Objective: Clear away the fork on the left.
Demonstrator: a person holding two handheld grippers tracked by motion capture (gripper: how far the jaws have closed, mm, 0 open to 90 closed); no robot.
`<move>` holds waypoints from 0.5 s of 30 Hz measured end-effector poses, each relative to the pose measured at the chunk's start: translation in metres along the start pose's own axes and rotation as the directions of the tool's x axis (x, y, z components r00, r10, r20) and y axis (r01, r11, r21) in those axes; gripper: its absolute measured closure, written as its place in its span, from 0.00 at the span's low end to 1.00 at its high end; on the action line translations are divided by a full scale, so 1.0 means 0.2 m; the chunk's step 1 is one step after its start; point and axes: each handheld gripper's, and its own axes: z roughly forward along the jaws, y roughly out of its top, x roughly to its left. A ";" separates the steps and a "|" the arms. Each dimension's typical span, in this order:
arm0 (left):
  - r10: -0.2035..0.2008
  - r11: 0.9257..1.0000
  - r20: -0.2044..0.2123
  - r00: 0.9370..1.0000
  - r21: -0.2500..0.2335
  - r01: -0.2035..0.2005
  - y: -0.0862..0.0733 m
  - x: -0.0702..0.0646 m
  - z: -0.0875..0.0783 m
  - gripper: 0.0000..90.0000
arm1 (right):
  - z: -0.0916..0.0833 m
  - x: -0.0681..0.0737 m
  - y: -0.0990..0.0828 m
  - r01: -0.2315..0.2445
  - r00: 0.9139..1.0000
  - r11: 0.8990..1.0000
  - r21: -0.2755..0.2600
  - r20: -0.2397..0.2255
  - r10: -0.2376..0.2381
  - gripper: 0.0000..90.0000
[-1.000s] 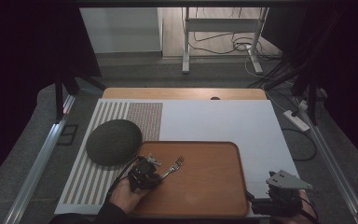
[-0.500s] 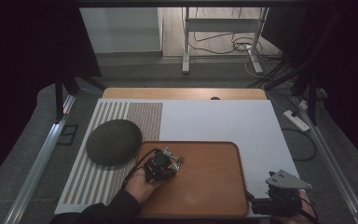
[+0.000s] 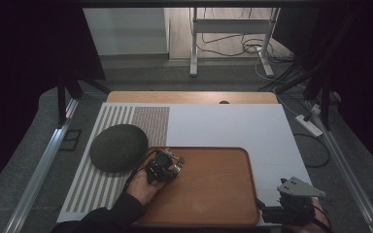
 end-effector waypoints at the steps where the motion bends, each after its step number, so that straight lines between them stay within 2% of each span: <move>1: -0.007 1.000 -0.006 1.000 0.003 0.007 -0.01 0.02 -0.01 0.99 | 0.00 0.00 0.00 -0.001 1.000 1.000 0.000 0.000 0.001 0.02; 8: -0.076 0.997 -0.023 0.997 0.007 0.077 -0.05 0.12 -0.04 0.99 | 0.00 0.00 0.00 -0.001 1.000 1.000 -0.002 -0.003 0.001 0.02; 15: -0.111 0.994 -0.025 0.993 0.009 0.111 -0.08 0.17 -0.06 0.99 | 0.00 0.00 0.00 0.001 1.000 1.000 -0.002 -0.005 -0.001 0.02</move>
